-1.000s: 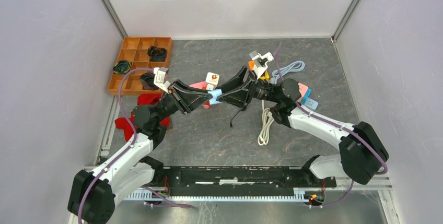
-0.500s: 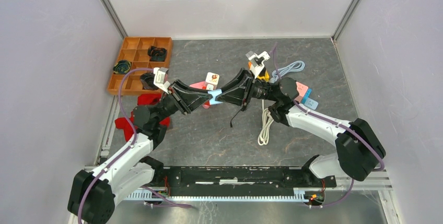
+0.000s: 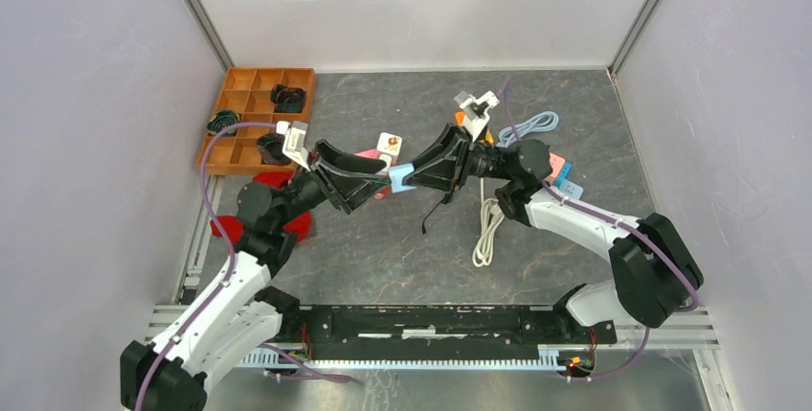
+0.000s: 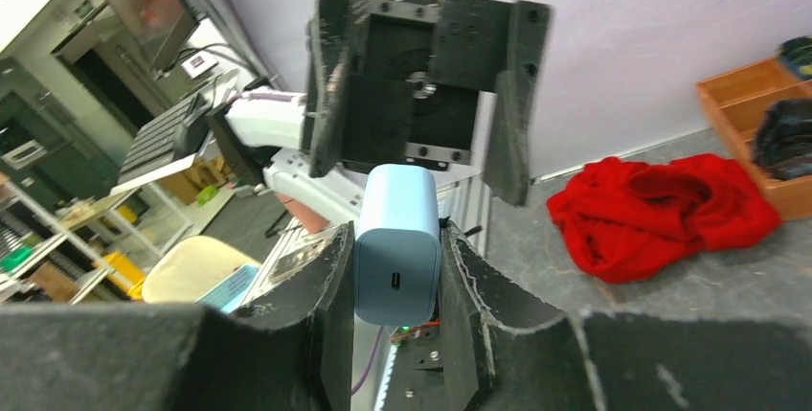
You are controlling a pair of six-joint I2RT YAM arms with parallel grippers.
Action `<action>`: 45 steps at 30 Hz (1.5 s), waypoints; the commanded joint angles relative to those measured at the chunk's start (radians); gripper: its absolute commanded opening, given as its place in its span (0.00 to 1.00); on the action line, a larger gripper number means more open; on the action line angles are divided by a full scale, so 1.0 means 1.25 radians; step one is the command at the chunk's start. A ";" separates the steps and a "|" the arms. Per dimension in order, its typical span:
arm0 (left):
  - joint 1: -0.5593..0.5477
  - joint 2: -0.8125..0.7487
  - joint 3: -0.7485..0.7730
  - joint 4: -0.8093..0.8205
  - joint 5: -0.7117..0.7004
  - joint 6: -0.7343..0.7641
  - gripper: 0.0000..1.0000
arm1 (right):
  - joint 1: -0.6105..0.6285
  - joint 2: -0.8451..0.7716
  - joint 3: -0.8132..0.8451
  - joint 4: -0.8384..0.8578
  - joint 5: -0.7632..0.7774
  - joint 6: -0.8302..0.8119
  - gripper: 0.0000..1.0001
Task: Insert the plug
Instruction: Insert the plug into the socket.
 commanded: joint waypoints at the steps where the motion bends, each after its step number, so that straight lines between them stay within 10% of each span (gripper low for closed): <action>1: 0.001 -0.062 0.098 -0.282 -0.054 0.218 0.91 | -0.068 -0.026 0.013 0.025 -0.039 -0.043 0.05; 19: 0.001 -0.151 0.094 -0.660 -0.268 0.548 1.00 | -0.358 0.043 0.490 -1.398 0.164 -1.114 0.05; 31: 0.000 -0.141 0.078 -0.675 -0.273 0.588 1.00 | -0.383 0.057 0.564 -1.629 0.663 -1.414 0.03; 45: 0.001 -0.122 0.078 -0.676 -0.271 0.590 1.00 | -0.449 0.042 0.503 -1.739 0.588 -1.701 0.00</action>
